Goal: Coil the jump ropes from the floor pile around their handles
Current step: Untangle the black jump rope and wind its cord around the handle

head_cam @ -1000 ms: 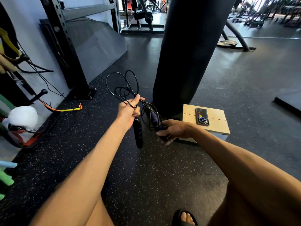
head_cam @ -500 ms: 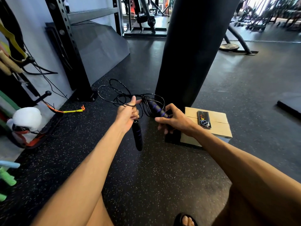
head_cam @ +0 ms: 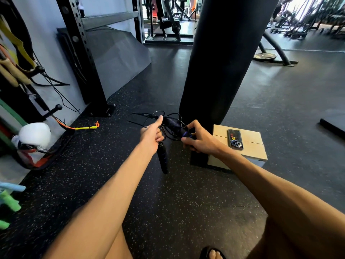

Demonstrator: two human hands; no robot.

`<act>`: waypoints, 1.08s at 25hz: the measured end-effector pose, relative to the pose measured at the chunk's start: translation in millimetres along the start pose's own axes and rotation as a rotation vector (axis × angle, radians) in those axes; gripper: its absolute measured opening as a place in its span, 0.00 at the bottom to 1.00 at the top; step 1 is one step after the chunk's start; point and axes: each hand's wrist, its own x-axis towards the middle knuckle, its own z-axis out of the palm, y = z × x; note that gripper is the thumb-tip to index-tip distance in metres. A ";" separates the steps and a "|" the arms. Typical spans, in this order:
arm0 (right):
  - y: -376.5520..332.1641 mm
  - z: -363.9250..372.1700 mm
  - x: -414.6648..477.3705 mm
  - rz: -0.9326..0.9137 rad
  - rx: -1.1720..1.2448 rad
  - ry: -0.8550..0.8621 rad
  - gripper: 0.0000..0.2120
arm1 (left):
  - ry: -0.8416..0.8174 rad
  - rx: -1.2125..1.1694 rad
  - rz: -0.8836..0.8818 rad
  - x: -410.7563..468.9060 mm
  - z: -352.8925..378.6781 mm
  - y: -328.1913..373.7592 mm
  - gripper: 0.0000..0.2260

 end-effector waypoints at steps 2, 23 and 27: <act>4.3 3.7 -0.1 -0.011 -0.025 0.012 0.16 | 0.046 0.050 0.036 2.8 -1.4 -6.0 0.20; -5.7 5.8 2.3 -0.067 0.068 0.117 0.18 | -0.141 0.097 -0.040 -6.4 0.6 -6.6 0.16; -0.6 9.2 4.5 -0.123 -0.038 0.100 0.21 | -0.188 0.183 0.020 -14.3 4.4 -2.0 0.12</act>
